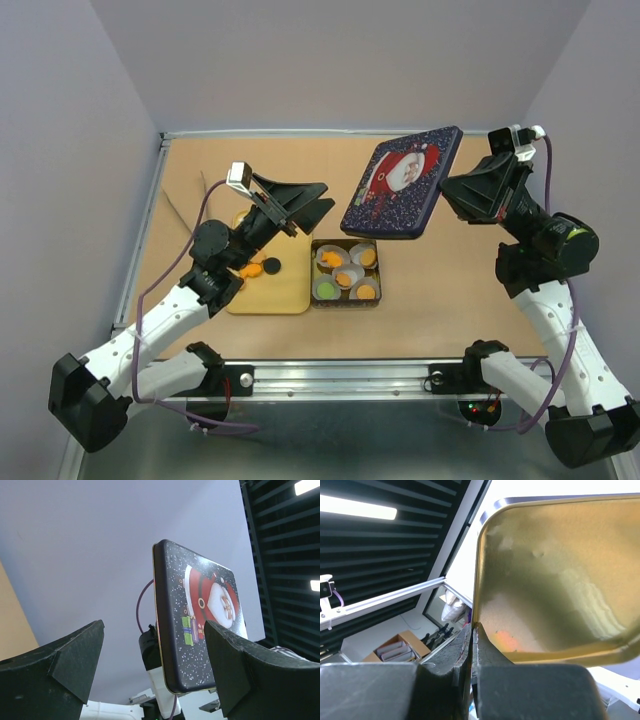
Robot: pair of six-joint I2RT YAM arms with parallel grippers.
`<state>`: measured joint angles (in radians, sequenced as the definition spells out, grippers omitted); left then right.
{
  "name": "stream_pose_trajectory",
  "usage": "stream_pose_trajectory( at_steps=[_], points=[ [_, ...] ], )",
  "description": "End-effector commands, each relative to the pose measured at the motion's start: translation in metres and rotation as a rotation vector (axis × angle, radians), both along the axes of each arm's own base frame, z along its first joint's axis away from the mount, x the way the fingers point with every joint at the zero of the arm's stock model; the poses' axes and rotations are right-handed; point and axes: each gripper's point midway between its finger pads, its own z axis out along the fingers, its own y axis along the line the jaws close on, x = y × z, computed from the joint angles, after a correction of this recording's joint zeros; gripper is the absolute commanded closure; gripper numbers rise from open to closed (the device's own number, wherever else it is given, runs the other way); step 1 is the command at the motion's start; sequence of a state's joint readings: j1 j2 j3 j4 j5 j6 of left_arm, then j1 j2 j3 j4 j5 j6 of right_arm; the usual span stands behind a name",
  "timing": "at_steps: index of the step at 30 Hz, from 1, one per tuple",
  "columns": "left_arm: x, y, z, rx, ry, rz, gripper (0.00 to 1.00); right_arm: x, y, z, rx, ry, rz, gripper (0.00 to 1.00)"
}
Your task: Pack the cookies
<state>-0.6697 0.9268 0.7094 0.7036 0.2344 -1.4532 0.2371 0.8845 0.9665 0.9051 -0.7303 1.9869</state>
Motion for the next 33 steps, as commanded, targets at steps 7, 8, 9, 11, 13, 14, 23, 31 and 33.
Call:
stream_pose_trajectory(
  at_steps=[7, 8, 9, 11, 13, 14, 23, 31, 33],
  points=[
    [-0.013, -0.008, 0.057, -0.127, -0.147, -0.063, 0.07, -0.023, -0.009, 0.012, 0.073, 0.034, 0.118, 1.0],
    [-0.012, -0.01, 0.057, -0.125, -0.146, -0.066, 0.07, -0.023, -0.009, 0.011, 0.073, 0.034, 0.118, 1.0],
    [-0.014, -0.011, 0.063, -0.14, -0.165, -0.072, 0.07, -0.023, -0.009, 0.01, 0.071, 0.036, 0.12, 1.0],
    [-0.014, -0.015, 0.067, -0.15, -0.181, -0.086, 0.07, -0.021, -0.009, 0.008, 0.069, 0.038, 0.118, 1.0],
    [-0.016, -0.018, 0.073, -0.164, -0.199, -0.098, 0.08, -0.021, -0.008, 0.006, 0.069, 0.041, 0.119, 1.0],
    [-0.016, -0.021, 0.074, -0.17, -0.209, -0.108, 0.08, -0.02, -0.008, 0.005, 0.068, 0.044, 0.119, 1.0],
    [-0.025, -0.042, 0.081, -0.181, -0.258, -0.202, 0.12, -0.021, -0.008, 0.002, 0.068, 0.035, 0.123, 0.99],
    [-0.029, -0.047, 0.073, -0.18, -0.254, -0.242, 0.16, -0.027, -0.011, 0.013, 0.082, 0.005, 0.125, 1.0],
    [-0.029, -0.046, 0.069, -0.178, -0.246, -0.239, 0.16, -0.029, -0.009, 0.02, 0.068, -0.023, 0.131, 0.99]
  ],
)
